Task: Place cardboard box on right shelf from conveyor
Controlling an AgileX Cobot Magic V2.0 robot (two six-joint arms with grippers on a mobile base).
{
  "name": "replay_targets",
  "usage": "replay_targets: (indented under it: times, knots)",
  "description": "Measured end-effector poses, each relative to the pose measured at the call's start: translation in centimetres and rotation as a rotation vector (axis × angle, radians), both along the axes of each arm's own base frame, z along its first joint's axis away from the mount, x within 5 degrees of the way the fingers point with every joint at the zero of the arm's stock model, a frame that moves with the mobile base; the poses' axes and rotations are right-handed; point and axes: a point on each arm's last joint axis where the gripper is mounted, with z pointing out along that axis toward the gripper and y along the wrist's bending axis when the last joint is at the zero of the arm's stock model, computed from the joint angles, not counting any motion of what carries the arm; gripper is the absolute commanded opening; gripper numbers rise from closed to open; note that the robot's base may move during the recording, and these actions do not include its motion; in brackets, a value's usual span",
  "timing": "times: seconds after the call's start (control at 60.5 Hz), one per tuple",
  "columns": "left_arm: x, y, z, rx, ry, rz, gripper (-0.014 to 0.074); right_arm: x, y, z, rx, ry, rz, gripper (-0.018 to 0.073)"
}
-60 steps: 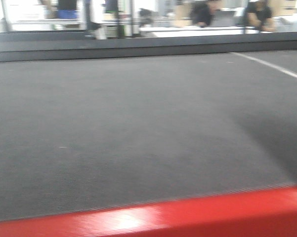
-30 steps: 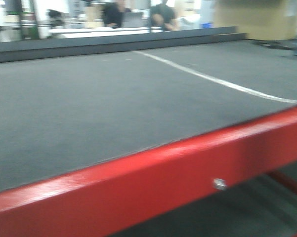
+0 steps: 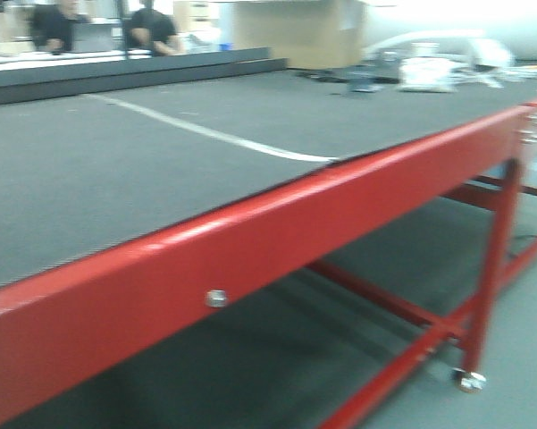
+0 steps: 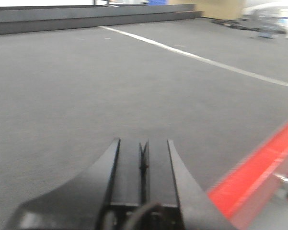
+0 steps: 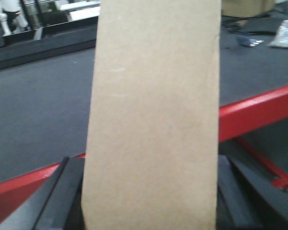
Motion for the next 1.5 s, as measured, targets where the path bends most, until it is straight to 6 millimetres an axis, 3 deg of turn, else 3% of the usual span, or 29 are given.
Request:
replay_targets:
  times: [1.504]
  knots:
    - [0.00, 0.00, 0.00, 0.000, 0.000, 0.000, -0.0116, 0.00, 0.00, 0.00, 0.000, 0.000, 0.000, 0.0208]
